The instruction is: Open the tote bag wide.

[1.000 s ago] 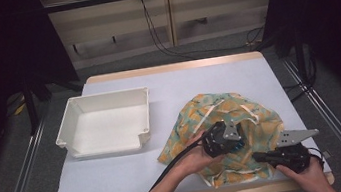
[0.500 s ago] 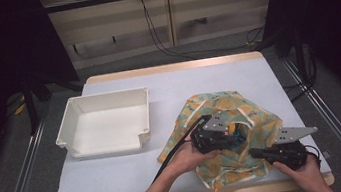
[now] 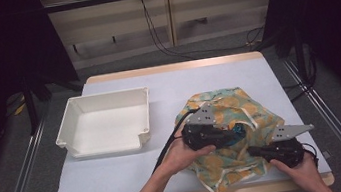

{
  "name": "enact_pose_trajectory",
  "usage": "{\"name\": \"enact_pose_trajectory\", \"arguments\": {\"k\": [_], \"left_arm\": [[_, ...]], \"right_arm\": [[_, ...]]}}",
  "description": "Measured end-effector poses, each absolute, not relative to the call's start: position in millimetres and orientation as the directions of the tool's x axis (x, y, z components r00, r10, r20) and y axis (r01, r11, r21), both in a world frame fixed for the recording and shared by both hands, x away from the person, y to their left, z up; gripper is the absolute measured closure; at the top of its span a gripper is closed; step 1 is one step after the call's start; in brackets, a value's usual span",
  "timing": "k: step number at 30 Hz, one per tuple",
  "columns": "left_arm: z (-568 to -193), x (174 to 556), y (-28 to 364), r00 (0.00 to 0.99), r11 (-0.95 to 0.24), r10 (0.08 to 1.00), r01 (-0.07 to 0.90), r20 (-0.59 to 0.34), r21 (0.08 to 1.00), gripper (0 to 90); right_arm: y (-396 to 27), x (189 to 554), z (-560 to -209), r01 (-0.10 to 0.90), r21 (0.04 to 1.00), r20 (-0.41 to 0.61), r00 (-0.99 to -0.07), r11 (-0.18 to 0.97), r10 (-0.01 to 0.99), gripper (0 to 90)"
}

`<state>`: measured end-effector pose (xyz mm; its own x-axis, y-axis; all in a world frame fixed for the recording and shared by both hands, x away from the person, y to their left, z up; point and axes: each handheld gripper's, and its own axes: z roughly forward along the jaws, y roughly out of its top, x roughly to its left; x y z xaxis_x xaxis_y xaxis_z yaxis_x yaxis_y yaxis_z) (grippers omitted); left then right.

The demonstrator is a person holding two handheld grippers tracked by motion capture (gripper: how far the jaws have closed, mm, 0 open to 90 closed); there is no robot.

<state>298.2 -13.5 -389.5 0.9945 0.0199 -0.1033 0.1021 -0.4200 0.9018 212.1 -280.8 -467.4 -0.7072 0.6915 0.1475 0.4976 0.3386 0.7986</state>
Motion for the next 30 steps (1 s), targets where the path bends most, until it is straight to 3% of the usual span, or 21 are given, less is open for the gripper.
{"name": "enact_pose_trajectory", "arguments": {"k": [3, 14, 30], "left_arm": [[-389.3, 300.1, -12.2, 0.994, -0.415, 0.025, 0.109, -0.109, 0.903, 90.0], [-391.9, 300.8, -10.0, 0.994, -0.422, 0.025, 0.107, -0.107, 0.900, 90.0], [-394.0, 297.9, -7.6, 0.995, -0.448, 0.030, 0.097, -0.093, 0.889, 90.0]], "right_arm": [[-281.4, 210.6, -465.2, 0.488, 0.806, 0.148, -0.714, 0.335, 0.685, 89.2], [-295.5, 198.0, -435.0, 0.428, 0.864, 0.130, -0.699, 0.265, 0.704, 70.6], [-300.0, 205.6, -384.7, 0.314, 0.924, 0.073, -0.706, 0.219, 0.704, 63.5]]}}
